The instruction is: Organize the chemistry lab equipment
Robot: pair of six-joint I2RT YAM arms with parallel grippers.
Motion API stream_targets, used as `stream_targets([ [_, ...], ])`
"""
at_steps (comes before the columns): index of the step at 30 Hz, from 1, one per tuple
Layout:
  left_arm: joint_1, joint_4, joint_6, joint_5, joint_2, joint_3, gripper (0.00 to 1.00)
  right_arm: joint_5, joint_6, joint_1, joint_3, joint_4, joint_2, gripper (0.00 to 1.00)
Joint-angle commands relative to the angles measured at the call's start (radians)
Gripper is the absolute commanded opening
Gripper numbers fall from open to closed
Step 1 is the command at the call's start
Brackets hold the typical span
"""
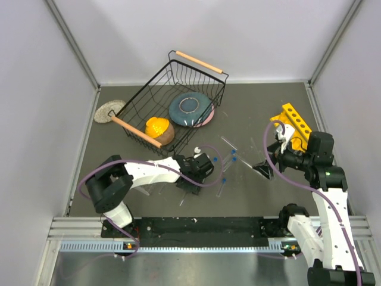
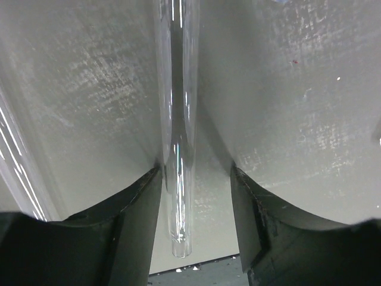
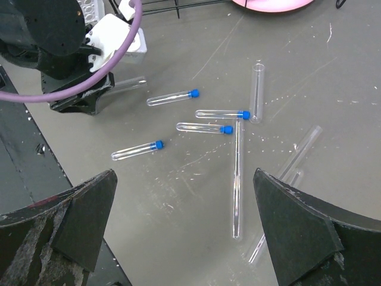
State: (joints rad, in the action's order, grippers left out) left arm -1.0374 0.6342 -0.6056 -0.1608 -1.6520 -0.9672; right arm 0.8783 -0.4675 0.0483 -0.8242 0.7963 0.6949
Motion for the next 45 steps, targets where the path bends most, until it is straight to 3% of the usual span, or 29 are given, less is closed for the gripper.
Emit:
stream_targets([
  [1,0.016,-0.068,0.004,0.026,0.011,0.036,0.53,0.034,0.001,-0.008,0.007,-0.016,-0.009,0.99],
  [6,0.014,-0.105,-0.002,0.038,-0.002,0.070,0.31,0.041,0.010,-0.008,0.005,-0.014,-0.009,0.99],
  [9,0.014,-0.129,-0.005,0.037,0.015,0.082,0.22,0.048,0.018,-0.007,0.005,-0.006,-0.012,0.99],
  [16,0.011,-0.223,0.027,0.082,0.213,0.087,0.21,0.050,0.070,-0.007,0.000,0.014,-0.017,0.99],
  [24,0.002,-0.473,0.109,0.213,0.389,0.044,0.20,0.016,0.223,-0.010,-0.091,0.011,0.072,0.99],
  [32,-0.003,-0.511,0.158,0.245,0.310,-0.162,0.20,0.238,0.574,-0.013,-0.211,-0.005,0.305,0.94],
  [45,-0.023,-0.536,0.147,0.291,0.181,-0.289,0.20,0.203,0.710,-0.044,-0.231,-0.111,0.338,0.91],
])
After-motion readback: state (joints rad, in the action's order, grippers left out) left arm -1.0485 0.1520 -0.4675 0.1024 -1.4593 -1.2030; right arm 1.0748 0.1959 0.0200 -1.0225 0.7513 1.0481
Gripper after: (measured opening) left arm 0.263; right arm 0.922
